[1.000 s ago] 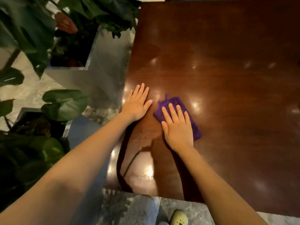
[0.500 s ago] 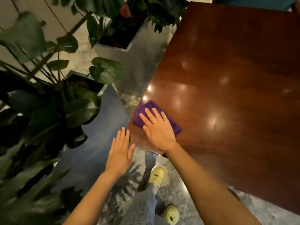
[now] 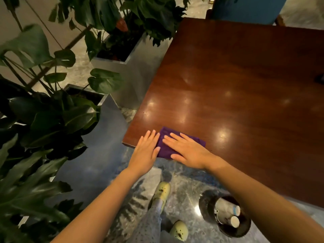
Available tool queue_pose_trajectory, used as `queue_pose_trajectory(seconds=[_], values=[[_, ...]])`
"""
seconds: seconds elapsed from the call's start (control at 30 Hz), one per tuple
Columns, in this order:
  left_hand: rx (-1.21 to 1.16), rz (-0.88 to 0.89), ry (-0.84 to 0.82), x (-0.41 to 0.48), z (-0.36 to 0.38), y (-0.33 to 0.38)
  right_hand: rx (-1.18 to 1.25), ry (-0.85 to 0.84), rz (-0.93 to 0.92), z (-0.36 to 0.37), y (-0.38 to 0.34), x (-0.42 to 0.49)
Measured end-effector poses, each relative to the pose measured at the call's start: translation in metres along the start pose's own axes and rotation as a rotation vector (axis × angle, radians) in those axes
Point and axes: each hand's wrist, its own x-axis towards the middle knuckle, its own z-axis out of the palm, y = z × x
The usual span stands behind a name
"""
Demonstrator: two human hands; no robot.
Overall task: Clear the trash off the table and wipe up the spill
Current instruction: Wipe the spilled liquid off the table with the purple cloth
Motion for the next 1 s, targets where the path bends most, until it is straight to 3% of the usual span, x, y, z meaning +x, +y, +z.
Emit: queue_pose_trajectory(seconds=[0.07, 0.17, 0.27, 0.47, 0.6, 0.73, 1.0], values=[[0.037, 0.060, -0.020, 0.008, 0.001, 0.009, 0.126, 0.096, 0.136, -0.003, 0.005, -0.022], [0.083, 0.149, -0.089, 0.023, -0.003, 0.022, 0.033, 0.223, 0.322, 0.003, 0.012, -0.046], [0.128, 0.153, -0.201, 0.036, -0.014, 0.028, 0.012, 0.206, 0.410, 0.003, 0.007, -0.049], [0.303, 0.163, -0.233, 0.051, -0.031, 0.039, 0.082, 0.189, 0.570, -0.008, -0.002, -0.035], [0.336, 0.191, -0.320, 0.062, -0.038, 0.053, 0.288, 0.202, 0.735, -0.013, 0.003, -0.042], [0.179, 0.233, -0.403, 0.081, -0.054, 0.073, 0.498, 0.204, 0.751, -0.031, 0.022, -0.069], [-0.041, 0.480, -0.442, 0.142, -0.083, 0.176, 1.047, 0.629, 0.883, -0.087, 0.063, -0.160]])
